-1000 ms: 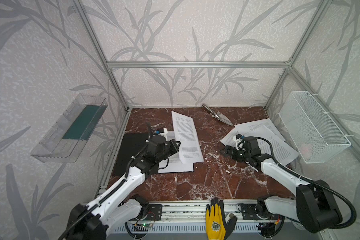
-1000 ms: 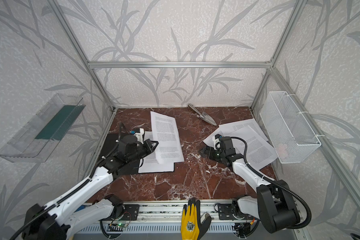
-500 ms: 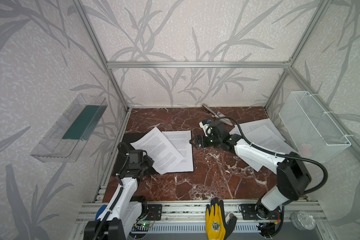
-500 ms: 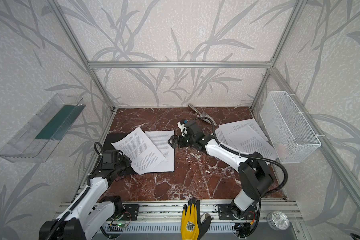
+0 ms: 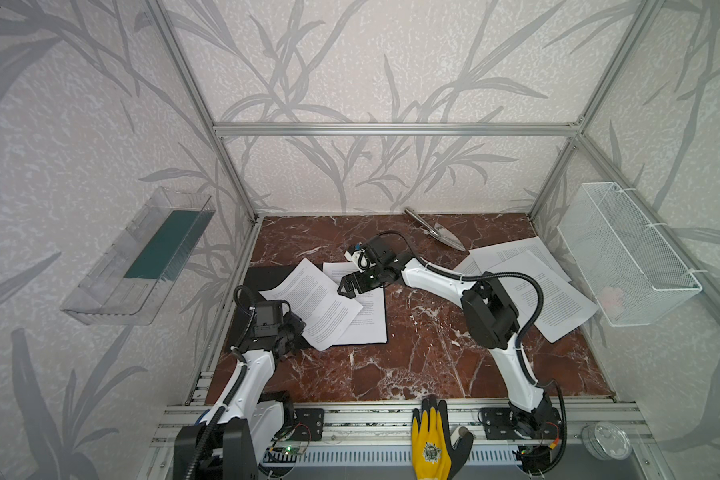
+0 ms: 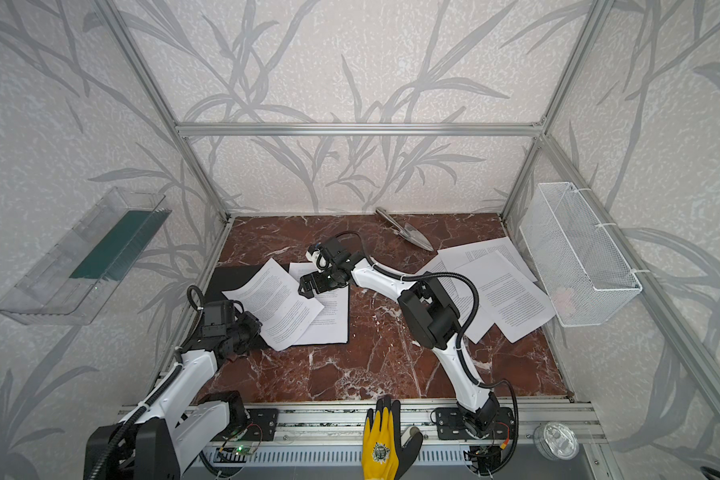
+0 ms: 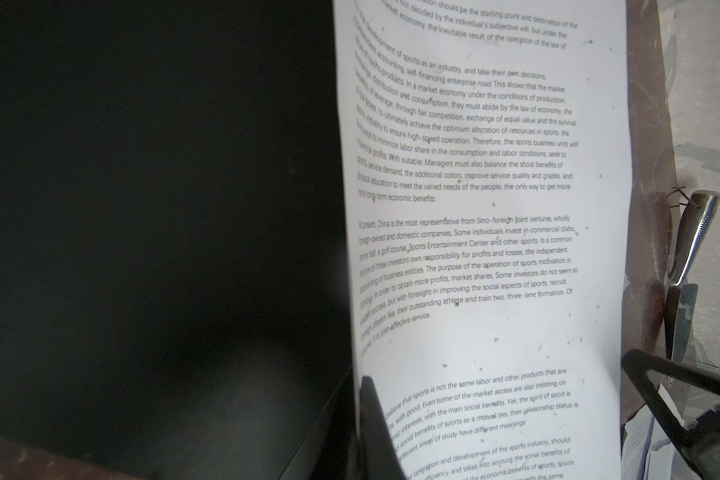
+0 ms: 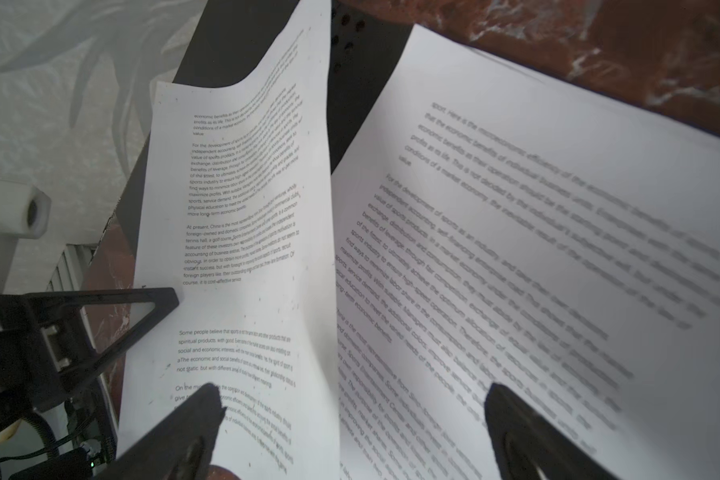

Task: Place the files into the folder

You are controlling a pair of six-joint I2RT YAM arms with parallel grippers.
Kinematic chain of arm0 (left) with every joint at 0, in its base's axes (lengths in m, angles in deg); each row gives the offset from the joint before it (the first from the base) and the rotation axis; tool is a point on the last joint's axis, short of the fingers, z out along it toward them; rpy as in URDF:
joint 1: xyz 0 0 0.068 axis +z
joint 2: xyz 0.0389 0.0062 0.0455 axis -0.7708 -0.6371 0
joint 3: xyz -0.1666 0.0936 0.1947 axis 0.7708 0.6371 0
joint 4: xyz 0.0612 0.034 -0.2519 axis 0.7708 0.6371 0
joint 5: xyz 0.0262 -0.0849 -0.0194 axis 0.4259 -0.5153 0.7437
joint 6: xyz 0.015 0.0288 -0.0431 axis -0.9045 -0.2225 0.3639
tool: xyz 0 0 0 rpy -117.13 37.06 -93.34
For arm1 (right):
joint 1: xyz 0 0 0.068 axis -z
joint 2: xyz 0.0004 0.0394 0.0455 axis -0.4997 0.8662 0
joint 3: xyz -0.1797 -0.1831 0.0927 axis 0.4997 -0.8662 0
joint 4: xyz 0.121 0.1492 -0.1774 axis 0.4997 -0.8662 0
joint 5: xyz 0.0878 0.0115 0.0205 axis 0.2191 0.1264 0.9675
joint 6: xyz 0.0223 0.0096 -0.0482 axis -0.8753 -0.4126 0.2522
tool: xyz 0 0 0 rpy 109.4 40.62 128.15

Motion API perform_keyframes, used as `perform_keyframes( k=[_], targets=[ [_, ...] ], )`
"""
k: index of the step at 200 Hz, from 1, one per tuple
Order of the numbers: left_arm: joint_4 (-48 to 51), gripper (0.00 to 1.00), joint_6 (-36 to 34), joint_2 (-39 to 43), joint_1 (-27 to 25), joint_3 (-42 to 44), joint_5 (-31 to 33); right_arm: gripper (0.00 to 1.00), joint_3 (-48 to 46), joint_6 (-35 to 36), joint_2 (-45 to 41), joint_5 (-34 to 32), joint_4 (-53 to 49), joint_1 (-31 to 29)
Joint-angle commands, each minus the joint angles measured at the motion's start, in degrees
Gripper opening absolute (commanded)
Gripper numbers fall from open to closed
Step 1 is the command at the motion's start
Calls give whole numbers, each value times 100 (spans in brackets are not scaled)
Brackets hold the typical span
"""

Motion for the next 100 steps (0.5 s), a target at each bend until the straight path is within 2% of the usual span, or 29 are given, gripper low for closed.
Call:
perform_keyframes(
  k=[1,35,72,100],
  targets=[
    [-143,0,-98,-55,45,69,-93,92,678,317,391,275,-565,-139],
    [-337,0,-107,-378,44,55,-307,81,1571,388,972,409,-1000,-177],
    [-386,0,-127,-469,44,52,-365,56,2989,586,1762,473,-1968,-200],
    [-416,0,-125,-472,44,63,-353,45,3178,580,1845,431,-2015,-220]
  ],
)
